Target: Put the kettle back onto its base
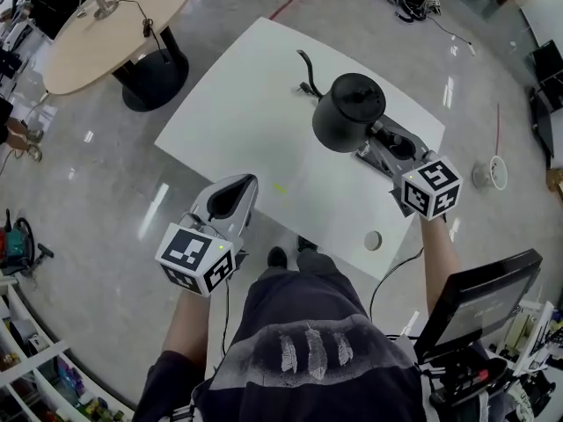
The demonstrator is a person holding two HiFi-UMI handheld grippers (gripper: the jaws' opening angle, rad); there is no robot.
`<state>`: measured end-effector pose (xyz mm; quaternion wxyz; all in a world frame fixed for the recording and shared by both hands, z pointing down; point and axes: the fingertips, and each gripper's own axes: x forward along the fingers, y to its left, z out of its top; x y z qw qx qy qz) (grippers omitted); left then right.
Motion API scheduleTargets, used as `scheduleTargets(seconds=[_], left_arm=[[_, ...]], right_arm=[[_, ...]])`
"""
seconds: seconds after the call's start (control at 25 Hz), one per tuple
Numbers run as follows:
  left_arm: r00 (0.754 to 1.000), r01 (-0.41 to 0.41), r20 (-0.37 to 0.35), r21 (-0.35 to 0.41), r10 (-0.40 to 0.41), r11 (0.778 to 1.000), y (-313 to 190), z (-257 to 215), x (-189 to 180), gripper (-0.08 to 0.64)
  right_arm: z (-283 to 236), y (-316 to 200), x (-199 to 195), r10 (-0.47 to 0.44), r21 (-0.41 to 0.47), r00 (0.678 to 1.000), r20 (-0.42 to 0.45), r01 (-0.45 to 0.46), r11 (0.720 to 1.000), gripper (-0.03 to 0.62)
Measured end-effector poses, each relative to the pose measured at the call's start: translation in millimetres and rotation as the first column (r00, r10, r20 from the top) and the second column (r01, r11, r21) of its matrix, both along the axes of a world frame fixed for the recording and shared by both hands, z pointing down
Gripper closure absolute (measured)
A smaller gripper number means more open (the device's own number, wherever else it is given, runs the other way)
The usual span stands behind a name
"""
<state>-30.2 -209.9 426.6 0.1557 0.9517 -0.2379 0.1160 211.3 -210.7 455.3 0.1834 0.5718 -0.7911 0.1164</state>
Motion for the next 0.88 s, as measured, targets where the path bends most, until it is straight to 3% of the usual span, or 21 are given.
scheduleTargets(seconds=[0.24,0.52,0.88], left_arm=[[0.999,-0.02,-0.027,0.033,0.021,0.999,7,-16,12,0.56],[0.999,-0.053,-0.005,0.038,0.053,0.998,22,-18,45,0.56],[0.997,-0.016,0.072,0.072,0.011,0.997,43,-23,120,0.56]], right_arm=[[-23,22,33,0.069,0.031,0.998,-0.001,-0.069,0.997,0.529],[-31,45,80,0.128,0.052,0.992,0.015,-0.129,0.99,0.529],[-12,71,145,0.084,0.036,0.994,0.063,-0.087,0.996,0.529]])
